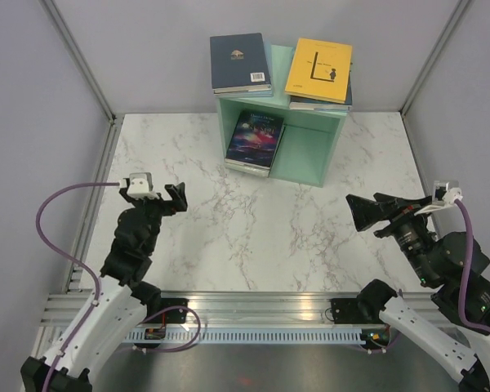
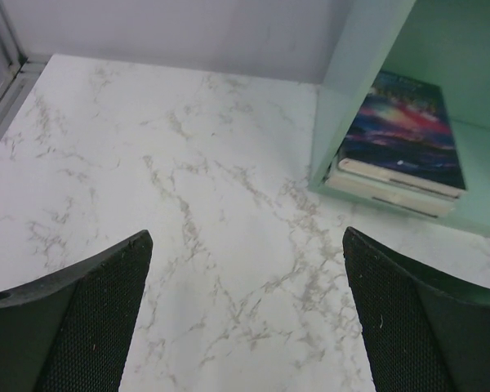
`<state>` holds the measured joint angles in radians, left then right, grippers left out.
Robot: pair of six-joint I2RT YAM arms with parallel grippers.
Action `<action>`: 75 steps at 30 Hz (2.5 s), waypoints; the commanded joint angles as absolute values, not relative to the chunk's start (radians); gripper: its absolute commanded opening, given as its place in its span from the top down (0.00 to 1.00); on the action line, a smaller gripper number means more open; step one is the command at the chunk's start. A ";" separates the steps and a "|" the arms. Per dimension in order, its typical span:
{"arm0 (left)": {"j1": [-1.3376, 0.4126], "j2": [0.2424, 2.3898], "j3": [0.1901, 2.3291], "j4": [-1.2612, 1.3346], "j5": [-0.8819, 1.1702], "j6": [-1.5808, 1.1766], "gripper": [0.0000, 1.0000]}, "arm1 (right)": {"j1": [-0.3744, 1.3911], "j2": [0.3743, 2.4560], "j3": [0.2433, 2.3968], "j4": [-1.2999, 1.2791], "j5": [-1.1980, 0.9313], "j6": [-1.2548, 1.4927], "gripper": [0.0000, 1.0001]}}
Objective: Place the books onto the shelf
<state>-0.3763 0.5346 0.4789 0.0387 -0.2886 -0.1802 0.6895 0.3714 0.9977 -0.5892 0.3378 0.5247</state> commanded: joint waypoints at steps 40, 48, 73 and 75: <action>-0.054 1.431 0.227 1.121 0.020 -0.002 0.00 | 0.442 0.724 0.298 0.228 0.473 0.080 0.02; -0.054 1.431 0.227 1.123 0.018 -0.002 0.00 | 0.083 1.176 0.158 1.010 0.221 0.099 0.02; -0.054 1.431 0.227 1.123 0.018 -0.002 0.00 | 0.061 1.532 0.230 1.215 0.025 0.009 0.02; -0.054 1.431 0.227 1.123 0.018 -0.002 0.00 | 0.063 1.532 0.230 1.215 0.025 0.009 0.02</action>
